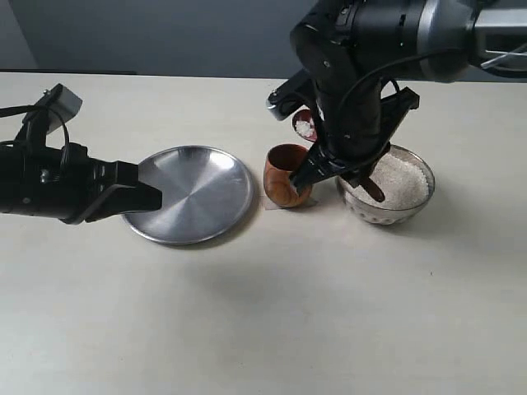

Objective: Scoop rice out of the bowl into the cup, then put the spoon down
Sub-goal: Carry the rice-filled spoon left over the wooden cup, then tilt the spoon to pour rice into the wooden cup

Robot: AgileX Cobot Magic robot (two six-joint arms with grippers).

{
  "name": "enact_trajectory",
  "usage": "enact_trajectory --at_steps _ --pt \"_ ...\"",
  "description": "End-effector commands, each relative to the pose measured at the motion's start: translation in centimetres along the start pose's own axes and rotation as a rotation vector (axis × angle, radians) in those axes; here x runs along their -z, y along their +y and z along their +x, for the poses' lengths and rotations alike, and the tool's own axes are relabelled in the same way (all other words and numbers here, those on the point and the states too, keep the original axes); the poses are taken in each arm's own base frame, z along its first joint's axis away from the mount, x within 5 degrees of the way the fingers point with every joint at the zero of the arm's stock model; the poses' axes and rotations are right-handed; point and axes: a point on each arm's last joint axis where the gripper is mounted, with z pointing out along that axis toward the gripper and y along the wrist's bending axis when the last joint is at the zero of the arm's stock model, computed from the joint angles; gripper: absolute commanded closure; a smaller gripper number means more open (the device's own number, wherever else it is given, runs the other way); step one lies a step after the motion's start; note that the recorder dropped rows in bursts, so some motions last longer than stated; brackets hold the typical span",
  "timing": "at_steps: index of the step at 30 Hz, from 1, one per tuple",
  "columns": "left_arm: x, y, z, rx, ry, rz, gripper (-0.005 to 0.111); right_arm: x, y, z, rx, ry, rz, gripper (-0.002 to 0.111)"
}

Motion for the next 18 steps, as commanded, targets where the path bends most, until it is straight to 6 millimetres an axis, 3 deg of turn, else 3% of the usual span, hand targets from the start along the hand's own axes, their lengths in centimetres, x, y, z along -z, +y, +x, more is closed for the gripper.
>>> enact_trajectory --at_steps 1,13,18 --pt "0.0 -0.3 -0.1 0.004 -0.004 0.021 0.106 -0.3 -0.1 -0.2 0.004 0.005 0.030 0.109" --pt "0.0 -0.3 -0.1 0.002 -0.001 0.024 0.106 -0.1 1.4 -0.2 0.053 0.007 0.080 0.109" --pt "0.0 -0.3 -0.1 0.002 -0.001 0.024 0.106 -0.1 1.1 -0.1 0.056 0.018 0.110 0.109"
